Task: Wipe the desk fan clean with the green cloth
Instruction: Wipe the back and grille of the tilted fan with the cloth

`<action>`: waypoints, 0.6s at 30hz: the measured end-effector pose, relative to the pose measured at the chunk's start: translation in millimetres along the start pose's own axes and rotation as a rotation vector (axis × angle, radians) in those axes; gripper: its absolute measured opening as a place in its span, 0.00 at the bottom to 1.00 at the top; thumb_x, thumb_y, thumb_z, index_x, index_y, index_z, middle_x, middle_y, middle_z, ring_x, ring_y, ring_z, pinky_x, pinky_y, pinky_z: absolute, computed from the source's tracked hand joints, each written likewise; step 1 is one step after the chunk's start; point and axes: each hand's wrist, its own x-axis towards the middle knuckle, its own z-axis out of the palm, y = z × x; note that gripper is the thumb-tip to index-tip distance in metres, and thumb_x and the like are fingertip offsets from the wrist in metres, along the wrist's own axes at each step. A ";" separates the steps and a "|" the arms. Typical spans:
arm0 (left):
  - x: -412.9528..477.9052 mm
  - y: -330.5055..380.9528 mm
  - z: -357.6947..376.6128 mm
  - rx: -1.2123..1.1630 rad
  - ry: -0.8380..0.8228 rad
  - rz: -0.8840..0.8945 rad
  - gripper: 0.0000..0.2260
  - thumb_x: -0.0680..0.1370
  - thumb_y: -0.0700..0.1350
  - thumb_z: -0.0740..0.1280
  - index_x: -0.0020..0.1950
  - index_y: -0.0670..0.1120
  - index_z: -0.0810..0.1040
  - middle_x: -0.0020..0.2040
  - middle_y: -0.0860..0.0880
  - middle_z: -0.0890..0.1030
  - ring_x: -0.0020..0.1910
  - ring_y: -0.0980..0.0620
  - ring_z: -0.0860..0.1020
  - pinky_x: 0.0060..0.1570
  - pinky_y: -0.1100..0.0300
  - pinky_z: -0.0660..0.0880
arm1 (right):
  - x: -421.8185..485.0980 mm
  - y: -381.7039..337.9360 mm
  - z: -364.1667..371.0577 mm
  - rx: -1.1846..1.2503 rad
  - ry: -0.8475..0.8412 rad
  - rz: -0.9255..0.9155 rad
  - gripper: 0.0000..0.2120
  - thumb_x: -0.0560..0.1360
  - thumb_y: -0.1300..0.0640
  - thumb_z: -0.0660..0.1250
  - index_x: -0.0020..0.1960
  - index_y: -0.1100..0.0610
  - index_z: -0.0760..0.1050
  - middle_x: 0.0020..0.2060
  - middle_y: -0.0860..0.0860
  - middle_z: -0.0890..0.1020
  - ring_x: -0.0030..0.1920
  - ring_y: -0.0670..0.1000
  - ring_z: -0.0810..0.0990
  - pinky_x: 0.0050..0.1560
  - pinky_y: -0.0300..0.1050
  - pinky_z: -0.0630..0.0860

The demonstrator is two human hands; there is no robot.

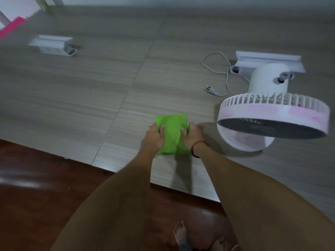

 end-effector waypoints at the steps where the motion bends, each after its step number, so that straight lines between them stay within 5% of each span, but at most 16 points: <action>1: -2.7 11.6 -9.1 -0.055 0.036 0.032 0.17 0.82 0.50 0.56 0.61 0.39 0.73 0.58 0.34 0.78 0.58 0.37 0.77 0.59 0.48 0.73 | -1.9 -12.6 -6.1 0.007 0.036 -0.036 0.13 0.79 0.59 0.59 0.59 0.65 0.73 0.57 0.64 0.79 0.58 0.62 0.77 0.54 0.49 0.72; 10: -30.6 152.4 -101.2 -0.202 0.261 0.271 0.18 0.83 0.49 0.54 0.59 0.34 0.71 0.58 0.31 0.76 0.59 0.35 0.74 0.53 0.50 0.69 | -41.3 -135.3 -102.1 0.098 0.384 -0.282 0.17 0.80 0.51 0.56 0.57 0.64 0.73 0.56 0.64 0.79 0.56 0.64 0.78 0.51 0.50 0.73; 18: -74.5 216.3 -84.4 -0.178 0.212 0.447 0.18 0.83 0.50 0.55 0.58 0.36 0.74 0.58 0.33 0.78 0.59 0.35 0.76 0.54 0.50 0.71 | -87.5 -117.3 -178.4 0.114 0.545 -0.293 0.17 0.80 0.52 0.56 0.58 0.64 0.74 0.55 0.64 0.80 0.56 0.64 0.78 0.51 0.51 0.73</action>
